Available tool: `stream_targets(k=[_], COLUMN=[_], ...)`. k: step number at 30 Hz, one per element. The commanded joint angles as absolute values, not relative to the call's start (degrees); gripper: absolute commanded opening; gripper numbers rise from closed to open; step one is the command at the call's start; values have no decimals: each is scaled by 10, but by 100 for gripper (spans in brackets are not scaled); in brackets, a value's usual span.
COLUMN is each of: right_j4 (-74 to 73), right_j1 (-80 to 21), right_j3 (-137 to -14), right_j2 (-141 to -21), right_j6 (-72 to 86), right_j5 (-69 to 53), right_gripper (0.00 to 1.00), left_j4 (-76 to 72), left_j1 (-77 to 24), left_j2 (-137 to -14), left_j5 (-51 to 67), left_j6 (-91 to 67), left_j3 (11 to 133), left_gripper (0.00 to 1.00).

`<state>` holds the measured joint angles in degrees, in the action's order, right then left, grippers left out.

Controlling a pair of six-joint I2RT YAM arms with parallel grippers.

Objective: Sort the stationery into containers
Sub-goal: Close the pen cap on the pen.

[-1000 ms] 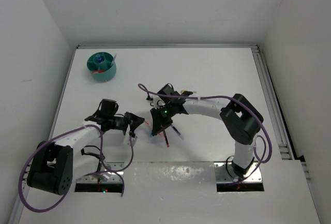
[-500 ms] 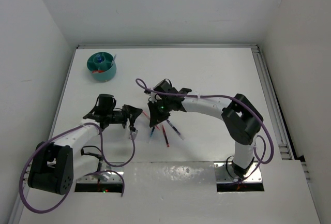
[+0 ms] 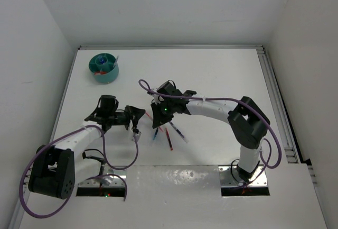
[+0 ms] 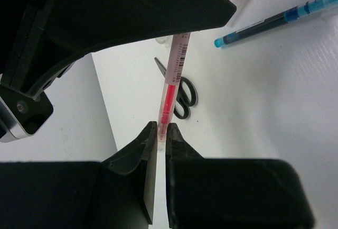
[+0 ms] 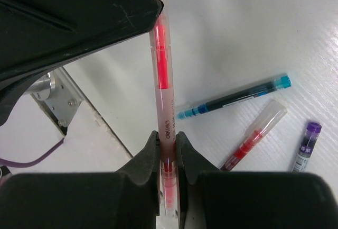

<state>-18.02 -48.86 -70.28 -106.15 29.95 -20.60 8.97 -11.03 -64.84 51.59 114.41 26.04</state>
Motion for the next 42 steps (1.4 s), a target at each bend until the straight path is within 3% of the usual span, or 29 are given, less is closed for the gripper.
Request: stream_targets(k=[1,42], right_j4=[-134,-112], right_j1=[-478,-481], right_j3=[-701,-747], right_j2=[-1042,-1024], right_j6=[307,264], right_j5=[-136,-83], right_gripper=[0,0], left_j4=[100,176], left_j1=[-121,-150], left_j2=[-635,-652], left_j5=[586,646], left_j6=[1623,1722], left_j3=[279,322], left_gripper=[0,0])
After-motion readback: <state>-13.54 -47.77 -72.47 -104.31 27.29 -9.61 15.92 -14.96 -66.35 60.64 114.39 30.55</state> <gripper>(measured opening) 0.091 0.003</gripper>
